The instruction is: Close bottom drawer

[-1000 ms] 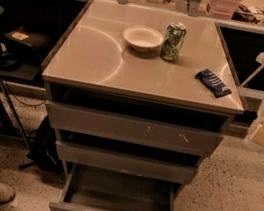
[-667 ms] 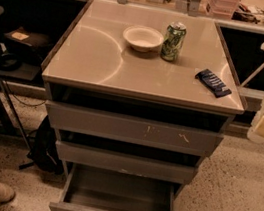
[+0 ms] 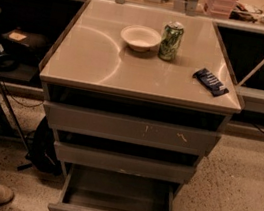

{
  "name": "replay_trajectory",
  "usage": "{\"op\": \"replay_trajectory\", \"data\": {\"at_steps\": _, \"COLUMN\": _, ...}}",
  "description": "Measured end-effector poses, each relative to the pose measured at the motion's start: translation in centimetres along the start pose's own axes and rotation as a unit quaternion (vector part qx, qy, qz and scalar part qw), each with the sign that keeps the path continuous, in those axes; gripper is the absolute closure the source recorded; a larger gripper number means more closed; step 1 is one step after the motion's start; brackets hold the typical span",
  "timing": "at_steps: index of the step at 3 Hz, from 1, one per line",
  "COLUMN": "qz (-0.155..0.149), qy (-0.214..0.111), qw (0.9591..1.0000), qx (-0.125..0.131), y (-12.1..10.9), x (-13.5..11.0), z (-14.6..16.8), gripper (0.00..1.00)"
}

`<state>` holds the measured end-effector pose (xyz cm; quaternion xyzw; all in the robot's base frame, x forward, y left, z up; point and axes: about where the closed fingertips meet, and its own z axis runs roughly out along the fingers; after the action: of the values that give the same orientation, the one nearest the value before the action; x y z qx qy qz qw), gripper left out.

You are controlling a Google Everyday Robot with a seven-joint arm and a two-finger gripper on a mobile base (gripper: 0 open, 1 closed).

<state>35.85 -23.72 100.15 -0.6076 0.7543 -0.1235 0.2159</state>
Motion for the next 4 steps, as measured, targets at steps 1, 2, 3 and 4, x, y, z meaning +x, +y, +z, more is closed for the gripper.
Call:
{"op": "replay_trajectory", "data": {"at_steps": 1, "qz": 0.052, "qy": -0.035, "qw": 0.9980, "qx": 0.007, "y": 4.3, "x": 6.5, "z": 3.4, "gripper": 0.00}}
{"op": "replay_trajectory", "data": {"at_steps": 2, "qz": 0.097, "qy": -0.059, "qw": 0.9929, "qx": -0.036, "y": 9.4, "x": 12.5, "z": 11.8, "gripper": 0.00}}
{"op": "replay_trajectory", "data": {"at_steps": 3, "qz": 0.143, "qy": -0.068, "qw": 0.9831, "qx": -0.092, "y": 13.8, "x": 18.2, "z": 19.6, "gripper": 0.00}}
{"op": "replay_trajectory", "data": {"at_steps": 4, "qz": 0.158, "qy": -0.079, "qw": 0.9757, "qx": -0.130, "y": 15.7, "x": 18.9, "z": 23.1, "gripper": 0.00}}
